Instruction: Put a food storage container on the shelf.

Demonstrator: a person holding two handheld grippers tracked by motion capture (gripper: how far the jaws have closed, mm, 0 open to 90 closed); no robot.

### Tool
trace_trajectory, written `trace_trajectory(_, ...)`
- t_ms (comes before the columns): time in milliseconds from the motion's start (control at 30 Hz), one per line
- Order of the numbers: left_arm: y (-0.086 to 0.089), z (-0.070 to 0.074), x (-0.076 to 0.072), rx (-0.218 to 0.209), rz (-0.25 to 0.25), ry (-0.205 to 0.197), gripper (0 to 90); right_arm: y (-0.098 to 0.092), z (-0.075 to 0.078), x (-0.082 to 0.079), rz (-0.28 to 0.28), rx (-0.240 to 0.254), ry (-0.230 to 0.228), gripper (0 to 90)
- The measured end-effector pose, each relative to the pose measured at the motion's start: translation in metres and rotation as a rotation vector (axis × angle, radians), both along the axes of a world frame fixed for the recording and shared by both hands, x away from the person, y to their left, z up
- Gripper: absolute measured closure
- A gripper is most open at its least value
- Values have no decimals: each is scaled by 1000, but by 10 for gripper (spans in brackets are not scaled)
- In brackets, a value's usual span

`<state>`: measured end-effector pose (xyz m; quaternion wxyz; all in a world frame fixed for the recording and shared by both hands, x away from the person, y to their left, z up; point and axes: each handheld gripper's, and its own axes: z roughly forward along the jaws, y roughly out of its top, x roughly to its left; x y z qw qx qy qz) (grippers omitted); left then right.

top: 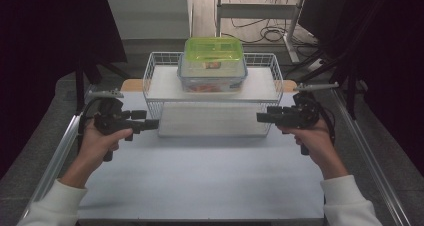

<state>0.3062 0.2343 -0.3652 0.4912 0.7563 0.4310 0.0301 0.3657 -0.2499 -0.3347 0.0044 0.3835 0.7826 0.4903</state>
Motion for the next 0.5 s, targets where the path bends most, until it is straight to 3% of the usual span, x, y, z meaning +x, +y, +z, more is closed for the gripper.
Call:
trace_trajectory(100,-1,-10,-6,24,3,-2,235,-2,-13,-7,1,-19,2,317)
trace_trajectory(133,-3,-18,-11,35,5,-3,236,-4,-28,-16,0,-43,0,317)
trace_trajectory(300,-11,-53,-23,76,-8,11,240,-4,-58,-31,14,-103,10,315)
trace_trajectory(400,-14,-61,-26,93,-7,9,241,-2,-76,-38,21,-136,23,315)
trace_trajectory(500,-16,-64,-26,104,-16,8,240,0,-84,-37,15,-168,35,311)
